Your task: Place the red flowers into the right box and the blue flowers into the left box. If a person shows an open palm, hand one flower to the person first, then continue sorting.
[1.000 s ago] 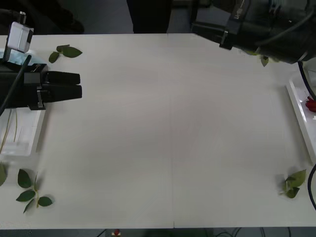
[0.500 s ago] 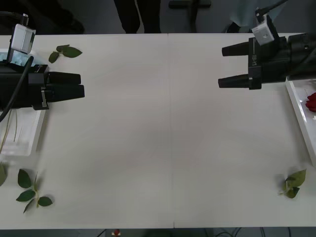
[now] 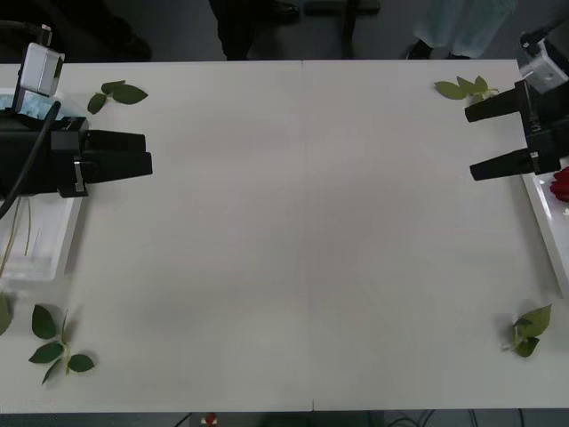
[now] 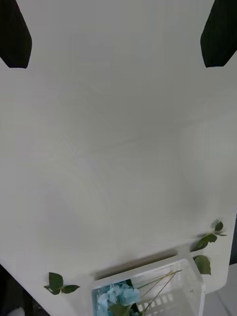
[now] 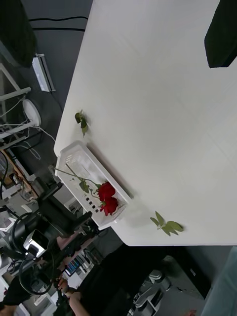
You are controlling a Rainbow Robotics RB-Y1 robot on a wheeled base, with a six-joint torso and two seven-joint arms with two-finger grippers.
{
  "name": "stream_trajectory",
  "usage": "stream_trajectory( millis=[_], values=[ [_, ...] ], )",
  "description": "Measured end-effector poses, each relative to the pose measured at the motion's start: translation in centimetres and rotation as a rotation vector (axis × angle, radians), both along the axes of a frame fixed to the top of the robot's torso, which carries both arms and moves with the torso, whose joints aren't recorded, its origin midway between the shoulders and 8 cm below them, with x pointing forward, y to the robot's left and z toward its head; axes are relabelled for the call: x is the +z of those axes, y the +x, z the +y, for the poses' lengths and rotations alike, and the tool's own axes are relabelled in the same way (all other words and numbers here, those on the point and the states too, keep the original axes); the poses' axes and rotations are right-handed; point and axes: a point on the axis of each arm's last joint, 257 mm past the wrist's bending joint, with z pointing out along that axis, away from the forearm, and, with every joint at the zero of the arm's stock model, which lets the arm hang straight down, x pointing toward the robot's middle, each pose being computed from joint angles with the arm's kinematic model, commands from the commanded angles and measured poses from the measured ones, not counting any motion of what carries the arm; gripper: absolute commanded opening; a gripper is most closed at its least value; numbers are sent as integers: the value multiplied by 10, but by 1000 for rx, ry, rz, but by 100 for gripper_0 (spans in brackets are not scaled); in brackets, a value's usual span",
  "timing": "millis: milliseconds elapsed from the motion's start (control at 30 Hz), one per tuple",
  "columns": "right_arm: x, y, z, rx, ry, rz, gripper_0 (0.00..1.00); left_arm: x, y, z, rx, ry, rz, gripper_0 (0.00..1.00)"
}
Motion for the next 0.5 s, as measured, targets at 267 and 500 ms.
stream_trajectory(
  millis=[267, 500],
  values=[
    [7, 3, -20, -40, 29, 19, 100, 0, 0, 0, 3, -4, 12, 100],
    [9, 4, -21, -43, 31, 14, 100, -1, 1, 1, 7, 0, 13, 100]
  ],
)
